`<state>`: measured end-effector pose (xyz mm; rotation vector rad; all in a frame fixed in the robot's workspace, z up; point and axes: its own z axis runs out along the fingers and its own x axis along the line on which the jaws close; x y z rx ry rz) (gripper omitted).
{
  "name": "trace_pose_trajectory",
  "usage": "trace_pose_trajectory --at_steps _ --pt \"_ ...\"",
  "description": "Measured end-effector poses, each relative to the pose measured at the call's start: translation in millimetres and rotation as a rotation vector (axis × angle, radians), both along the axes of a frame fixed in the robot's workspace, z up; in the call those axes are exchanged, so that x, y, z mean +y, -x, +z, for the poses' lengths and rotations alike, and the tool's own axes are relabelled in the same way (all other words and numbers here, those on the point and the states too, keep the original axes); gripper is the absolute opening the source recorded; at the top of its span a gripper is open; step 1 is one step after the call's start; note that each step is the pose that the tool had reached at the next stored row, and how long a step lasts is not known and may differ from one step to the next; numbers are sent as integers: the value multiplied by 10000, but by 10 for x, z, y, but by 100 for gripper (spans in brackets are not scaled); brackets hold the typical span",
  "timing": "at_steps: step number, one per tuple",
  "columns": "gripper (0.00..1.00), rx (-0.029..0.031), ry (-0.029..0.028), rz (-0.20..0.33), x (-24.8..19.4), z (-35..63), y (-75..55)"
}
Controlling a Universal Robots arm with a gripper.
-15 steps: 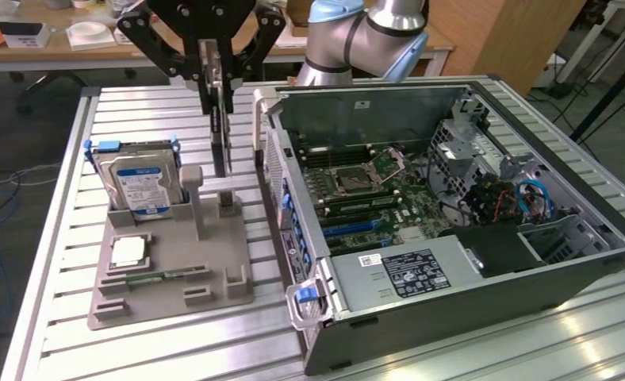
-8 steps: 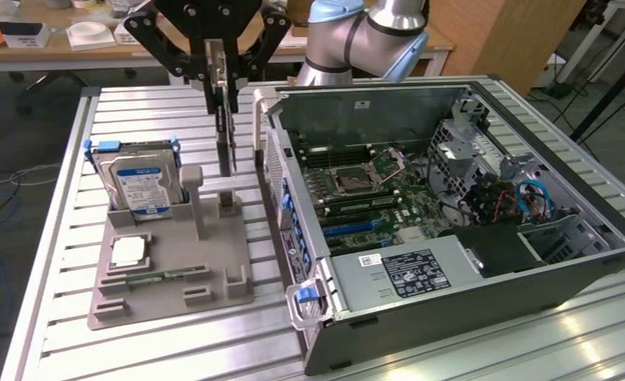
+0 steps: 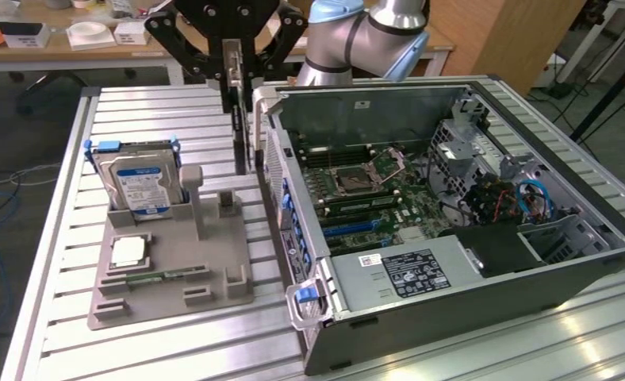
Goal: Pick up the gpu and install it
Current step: 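Pick up the gpu and move the gpu toward the slot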
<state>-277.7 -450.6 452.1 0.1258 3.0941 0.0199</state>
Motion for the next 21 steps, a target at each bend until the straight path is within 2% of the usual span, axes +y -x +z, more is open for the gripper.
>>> trace_pose_trajectory --at_steps 21 --pt "26 0 -2 21 0 -1 -553"
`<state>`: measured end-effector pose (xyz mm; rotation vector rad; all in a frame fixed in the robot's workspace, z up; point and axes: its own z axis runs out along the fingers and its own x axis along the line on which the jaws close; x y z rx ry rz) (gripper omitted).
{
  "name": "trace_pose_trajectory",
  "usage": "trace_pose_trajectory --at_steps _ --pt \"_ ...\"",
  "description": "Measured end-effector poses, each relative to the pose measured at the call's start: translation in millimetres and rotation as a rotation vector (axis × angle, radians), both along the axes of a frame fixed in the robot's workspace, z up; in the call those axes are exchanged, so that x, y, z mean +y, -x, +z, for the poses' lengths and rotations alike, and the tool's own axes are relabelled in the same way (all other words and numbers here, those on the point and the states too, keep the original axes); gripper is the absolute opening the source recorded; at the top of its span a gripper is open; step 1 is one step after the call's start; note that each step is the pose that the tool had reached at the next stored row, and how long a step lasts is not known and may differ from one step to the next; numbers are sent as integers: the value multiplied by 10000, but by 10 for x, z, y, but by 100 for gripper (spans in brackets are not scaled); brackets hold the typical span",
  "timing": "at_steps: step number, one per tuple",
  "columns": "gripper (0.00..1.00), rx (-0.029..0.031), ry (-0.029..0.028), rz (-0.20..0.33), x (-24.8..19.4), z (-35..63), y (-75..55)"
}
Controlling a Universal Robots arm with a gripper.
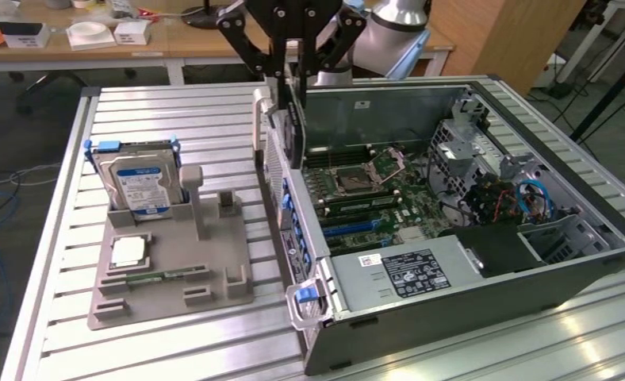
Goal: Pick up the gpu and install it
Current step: 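Pick up the gpu and move the gpu toward the slot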
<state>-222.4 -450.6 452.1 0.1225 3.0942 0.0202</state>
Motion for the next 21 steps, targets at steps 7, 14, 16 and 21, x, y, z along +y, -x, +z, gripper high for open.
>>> trace_pose_trajectory --at_steps 7,14,16,21 --pt "26 0 1 7 0 1 -160" --pt "26 1 1 13 0 0 -275" --pt "26 1 2 14 0 1 -300" --pt "26 1 1 14 0 1 -355"
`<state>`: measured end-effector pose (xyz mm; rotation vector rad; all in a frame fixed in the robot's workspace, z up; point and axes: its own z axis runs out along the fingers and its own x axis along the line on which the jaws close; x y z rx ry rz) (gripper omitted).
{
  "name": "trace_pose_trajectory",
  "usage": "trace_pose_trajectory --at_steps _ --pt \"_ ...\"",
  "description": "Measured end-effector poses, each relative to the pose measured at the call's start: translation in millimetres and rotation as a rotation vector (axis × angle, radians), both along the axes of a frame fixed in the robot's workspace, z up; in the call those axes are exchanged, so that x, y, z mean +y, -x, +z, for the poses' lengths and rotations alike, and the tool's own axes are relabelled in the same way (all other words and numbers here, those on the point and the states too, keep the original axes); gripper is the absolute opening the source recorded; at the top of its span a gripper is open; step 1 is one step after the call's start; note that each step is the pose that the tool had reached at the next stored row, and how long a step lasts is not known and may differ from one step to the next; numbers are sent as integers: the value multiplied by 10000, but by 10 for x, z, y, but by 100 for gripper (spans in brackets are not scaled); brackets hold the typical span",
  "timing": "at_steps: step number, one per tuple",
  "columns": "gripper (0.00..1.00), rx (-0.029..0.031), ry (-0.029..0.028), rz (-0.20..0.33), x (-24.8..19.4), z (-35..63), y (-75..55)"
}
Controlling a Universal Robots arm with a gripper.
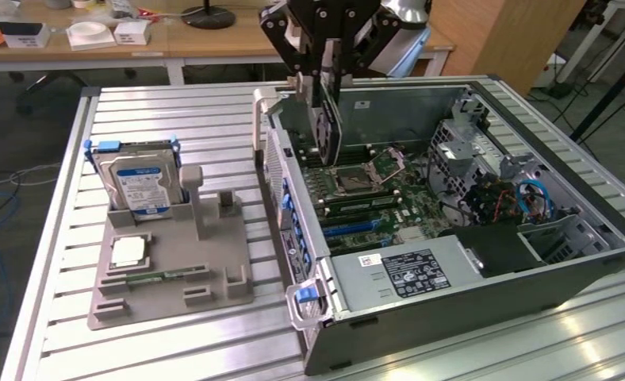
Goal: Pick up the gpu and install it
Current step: 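Pick up the gpu and move the gpu toward the slot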
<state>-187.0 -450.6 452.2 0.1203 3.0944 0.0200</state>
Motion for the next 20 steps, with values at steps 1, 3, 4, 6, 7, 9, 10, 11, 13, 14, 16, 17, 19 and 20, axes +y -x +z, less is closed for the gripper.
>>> trace_pose_trajectory --at_steps 1,3,4,6,7,9,10,11,13,14,16,17,19,20 --pt "26 0 0 0 0 0 -12" --pt "26 0 0 0 0 0 -35" --pt "26 0 0 0 0 0 -47" --pt "26 0 0 1 0 0 -73" --pt "26 0 0 1 0 0 -85" --pt "26 0 0 1 0 0 -110" --pt "26 0 0 1 0 0 -122" --pt "26 0 -1 1 0 0 -135" --pt "26 -1 -1 3 0 0 -163" --pt "26 -1 -1 3 0 0 -176" --pt "26 0 0 4 0 0 -201" --pt "26 0 0 4 0 0 -213" --pt "26 0 0 4 0 0 -240" --pt "26 0 -1 4 0 0 -254"
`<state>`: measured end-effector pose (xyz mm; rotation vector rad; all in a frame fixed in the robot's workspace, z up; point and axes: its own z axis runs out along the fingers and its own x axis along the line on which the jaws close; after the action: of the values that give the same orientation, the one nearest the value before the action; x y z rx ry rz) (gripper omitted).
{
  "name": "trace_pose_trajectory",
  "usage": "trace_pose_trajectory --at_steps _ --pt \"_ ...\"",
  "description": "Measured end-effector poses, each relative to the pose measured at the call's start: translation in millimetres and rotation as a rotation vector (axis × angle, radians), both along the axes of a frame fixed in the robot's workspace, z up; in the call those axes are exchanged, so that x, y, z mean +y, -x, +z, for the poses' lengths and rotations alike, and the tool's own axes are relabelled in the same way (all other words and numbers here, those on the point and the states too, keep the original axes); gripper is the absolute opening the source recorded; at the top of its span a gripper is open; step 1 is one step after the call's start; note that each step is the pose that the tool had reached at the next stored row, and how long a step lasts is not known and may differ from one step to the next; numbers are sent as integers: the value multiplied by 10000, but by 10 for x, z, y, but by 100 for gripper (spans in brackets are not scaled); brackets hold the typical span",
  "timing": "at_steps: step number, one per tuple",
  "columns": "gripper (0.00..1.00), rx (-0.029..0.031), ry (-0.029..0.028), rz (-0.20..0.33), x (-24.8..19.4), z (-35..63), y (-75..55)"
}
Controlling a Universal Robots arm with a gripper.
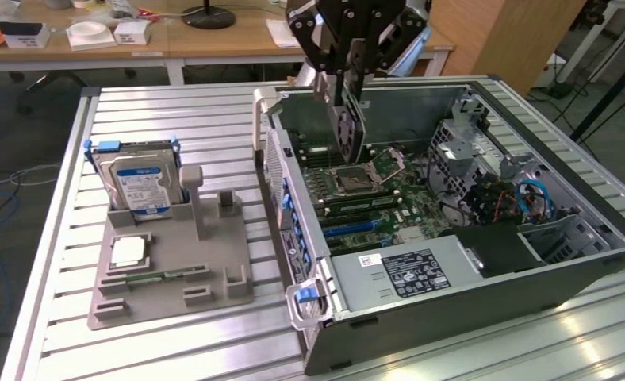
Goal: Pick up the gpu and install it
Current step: 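Pick up the gpu and move the gpu toward the slot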
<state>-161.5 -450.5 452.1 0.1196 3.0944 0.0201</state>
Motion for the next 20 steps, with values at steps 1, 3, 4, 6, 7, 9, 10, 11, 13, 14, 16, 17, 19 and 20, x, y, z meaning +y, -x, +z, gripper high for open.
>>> trace_pose_trajectory --at_steps 1,3,4,6,7,9,10,11,13,14,16,17,19,20 --pt "26 0 0 1 0 0 -13" --pt "26 0 0 1 0 0 -37" --pt "26 0 0 1 0 0 -52" --pt "26 1 1 4 0 0 -78" --pt "26 1 1 4 0 0 -90" --pt "26 1 1 6 0 0 -115" --pt "26 0 0 6 0 0 -127" --pt "26 0 1 6 0 0 -140" --pt "26 0 0 7 0 0 -164" --pt "26 0 1 7 0 0 -176" --pt "26 0 1 7 0 0 -200" --pt "26 0 1 8 0 0 -212" --pt "26 0 0 9 0 0 -234" --pt "26 1 1 9 0 0 -245"
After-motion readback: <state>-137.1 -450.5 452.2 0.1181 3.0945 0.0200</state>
